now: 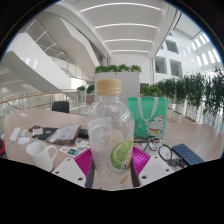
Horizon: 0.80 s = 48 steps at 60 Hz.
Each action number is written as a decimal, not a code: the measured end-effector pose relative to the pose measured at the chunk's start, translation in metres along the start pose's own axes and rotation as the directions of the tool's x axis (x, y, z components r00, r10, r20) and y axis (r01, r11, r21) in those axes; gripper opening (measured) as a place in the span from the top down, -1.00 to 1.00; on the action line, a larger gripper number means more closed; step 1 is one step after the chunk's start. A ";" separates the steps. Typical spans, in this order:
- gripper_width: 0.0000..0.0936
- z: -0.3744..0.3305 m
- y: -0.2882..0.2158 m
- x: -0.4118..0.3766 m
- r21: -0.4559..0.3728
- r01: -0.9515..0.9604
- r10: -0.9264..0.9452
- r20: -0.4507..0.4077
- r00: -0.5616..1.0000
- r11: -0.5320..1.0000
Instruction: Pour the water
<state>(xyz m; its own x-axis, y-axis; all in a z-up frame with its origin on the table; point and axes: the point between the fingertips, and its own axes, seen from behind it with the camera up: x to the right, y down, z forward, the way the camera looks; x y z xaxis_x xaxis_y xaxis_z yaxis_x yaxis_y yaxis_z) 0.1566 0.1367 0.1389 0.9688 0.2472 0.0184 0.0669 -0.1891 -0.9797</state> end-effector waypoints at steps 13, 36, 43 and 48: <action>-0.15 0.012 0.065 -0.005 -0.057 -0.033 0.039 0.106 0.994 0.998; -0.57 -0.007 0.088 0.000 -0.220 -0.045 0.062 0.074 0.995 0.975; -0.76 -0.048 0.078 -0.002 -0.228 -0.031 0.043 0.045 0.998 0.973; -0.76 -0.085 0.073 -0.009 -0.232 -0.035 0.038 0.005 0.999 0.972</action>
<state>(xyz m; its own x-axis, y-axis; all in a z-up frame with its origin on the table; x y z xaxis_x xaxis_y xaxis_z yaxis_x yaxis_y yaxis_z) 0.1732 0.0399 0.0842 0.9694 0.2447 -0.0194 0.0862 -0.4132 -0.9066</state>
